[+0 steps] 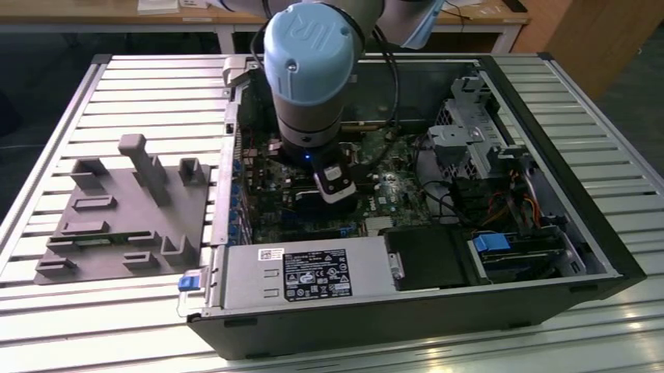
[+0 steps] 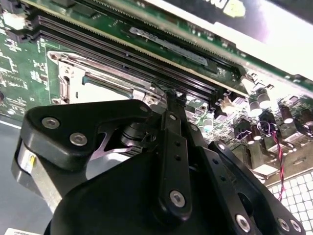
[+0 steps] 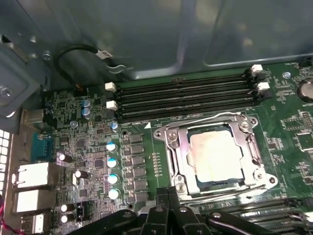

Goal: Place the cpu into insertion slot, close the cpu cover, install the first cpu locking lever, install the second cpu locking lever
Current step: 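Install the second cpu locking lever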

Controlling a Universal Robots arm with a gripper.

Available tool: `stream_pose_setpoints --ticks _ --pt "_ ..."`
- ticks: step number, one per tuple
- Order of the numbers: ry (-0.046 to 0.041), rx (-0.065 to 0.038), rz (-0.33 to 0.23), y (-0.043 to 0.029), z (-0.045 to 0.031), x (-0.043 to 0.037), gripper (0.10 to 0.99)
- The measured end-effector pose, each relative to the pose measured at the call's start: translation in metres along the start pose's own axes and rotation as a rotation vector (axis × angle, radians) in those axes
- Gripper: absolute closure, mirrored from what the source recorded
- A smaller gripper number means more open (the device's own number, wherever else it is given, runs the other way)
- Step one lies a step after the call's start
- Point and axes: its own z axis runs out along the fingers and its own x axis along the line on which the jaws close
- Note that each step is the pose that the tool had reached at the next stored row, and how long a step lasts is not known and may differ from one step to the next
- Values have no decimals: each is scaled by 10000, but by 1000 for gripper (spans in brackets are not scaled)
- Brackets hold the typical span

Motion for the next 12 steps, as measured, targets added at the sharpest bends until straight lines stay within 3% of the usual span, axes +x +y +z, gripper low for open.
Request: stream_pose_setpoints --ticks 9,12 --pt "2 -18 1 30 52 50 984" --pt "-10 40 -4 30 52 56 984"
